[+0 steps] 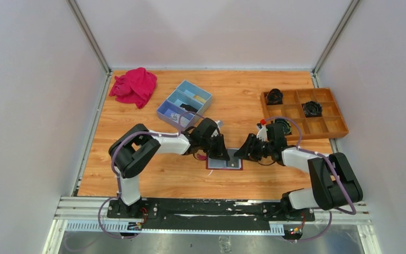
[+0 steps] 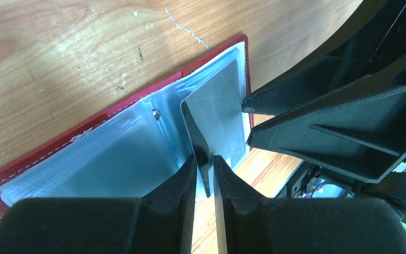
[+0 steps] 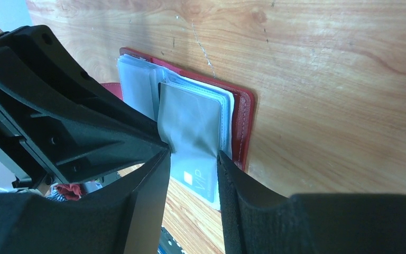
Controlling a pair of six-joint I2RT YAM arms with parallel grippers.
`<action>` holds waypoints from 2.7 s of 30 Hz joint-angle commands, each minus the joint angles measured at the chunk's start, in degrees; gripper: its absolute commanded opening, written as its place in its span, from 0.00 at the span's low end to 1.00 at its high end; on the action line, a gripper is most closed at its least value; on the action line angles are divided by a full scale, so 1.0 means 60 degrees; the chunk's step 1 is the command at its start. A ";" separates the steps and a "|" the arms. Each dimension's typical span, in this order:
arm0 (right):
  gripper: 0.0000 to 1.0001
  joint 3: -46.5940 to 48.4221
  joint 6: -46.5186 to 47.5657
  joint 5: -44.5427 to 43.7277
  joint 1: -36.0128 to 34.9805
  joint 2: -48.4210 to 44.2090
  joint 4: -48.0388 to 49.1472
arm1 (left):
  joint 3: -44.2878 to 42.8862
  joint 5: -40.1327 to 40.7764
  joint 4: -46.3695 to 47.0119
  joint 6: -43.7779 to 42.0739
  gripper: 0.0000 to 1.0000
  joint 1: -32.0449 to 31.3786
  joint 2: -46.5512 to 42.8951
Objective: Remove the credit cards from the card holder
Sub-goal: Remove the credit card from the card holder.
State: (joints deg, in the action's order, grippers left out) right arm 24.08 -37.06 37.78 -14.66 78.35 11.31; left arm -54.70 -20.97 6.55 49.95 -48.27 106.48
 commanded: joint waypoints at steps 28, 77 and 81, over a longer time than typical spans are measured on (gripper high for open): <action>0.42 -0.0310 -0.0137 -0.0446 -0.0224 0.0624 -0.0191 | 0.1342 -0.0438 0.1036 0.0435 0.00 0.0853 -0.0548; 0.30 -0.0537 -0.1219 -0.0589 -0.0872 0.0697 0.1358 | 0.1074 -0.2320 0.1313 -0.0047 0.00 0.1127 0.0120; 0.21 -0.0585 -0.1223 -0.0470 -0.0868 0.0563 0.1501 | 0.1049 -0.2309 0.1311 -0.0028 0.00 0.1160 0.0218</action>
State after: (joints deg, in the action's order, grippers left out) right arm 22.11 -44.18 36.18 -19.59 81.69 19.81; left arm -48.01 -33.23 14.46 50.81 -41.25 106.06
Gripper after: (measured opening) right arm 0.249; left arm 0.009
